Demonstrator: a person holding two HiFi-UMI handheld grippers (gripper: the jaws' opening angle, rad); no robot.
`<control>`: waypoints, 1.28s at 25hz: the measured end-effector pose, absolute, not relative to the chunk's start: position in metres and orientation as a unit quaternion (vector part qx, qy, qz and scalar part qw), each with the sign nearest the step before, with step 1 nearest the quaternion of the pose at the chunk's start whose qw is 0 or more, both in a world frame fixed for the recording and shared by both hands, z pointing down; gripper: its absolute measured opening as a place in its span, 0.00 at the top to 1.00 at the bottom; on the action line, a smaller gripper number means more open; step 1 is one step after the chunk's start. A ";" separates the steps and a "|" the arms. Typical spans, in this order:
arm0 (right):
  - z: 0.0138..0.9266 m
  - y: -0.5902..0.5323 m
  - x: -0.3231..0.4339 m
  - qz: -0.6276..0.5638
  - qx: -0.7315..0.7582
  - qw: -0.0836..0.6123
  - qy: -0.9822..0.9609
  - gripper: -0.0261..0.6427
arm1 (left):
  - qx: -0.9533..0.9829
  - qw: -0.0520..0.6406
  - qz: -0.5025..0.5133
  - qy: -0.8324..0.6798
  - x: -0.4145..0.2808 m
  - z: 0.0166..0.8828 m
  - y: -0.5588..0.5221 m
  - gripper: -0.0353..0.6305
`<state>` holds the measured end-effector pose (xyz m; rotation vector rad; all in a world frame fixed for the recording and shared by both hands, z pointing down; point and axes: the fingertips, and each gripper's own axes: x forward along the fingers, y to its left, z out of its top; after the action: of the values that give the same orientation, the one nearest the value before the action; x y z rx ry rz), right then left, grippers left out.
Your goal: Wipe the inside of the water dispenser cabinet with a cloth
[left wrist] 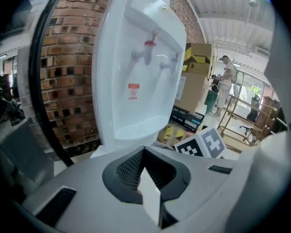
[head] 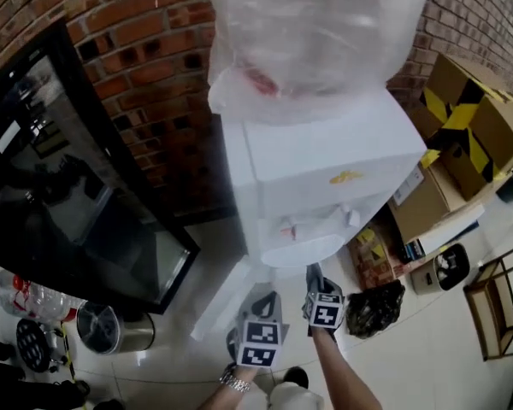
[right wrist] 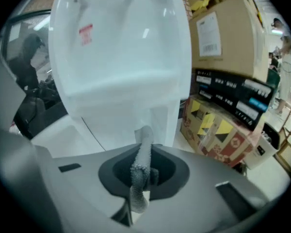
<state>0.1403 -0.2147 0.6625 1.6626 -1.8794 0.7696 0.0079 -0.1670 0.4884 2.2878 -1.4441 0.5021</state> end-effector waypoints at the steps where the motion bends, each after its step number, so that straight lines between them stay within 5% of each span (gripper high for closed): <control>1: 0.632 -0.207 0.140 0.287 0.613 0.255 -0.691 0.93 | 0.816 0.199 0.178 -0.513 0.011 0.464 -0.165 0.95; 15: 0.145 -0.156 0.100 0.309 0.548 0.208 -0.749 0.93 | 0.806 0.231 0.194 -0.509 0.020 0.087 -0.142 0.95; 32: 0.005 -0.117 0.081 0.300 0.486 0.176 -0.802 0.93 | 0.781 0.195 0.192 -0.561 0.001 -0.027 -0.111 0.95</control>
<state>0.0810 -0.1173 0.0046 1.3751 -2.2699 0.8508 0.0013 -0.1114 -0.0274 2.1901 -1.5727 0.5387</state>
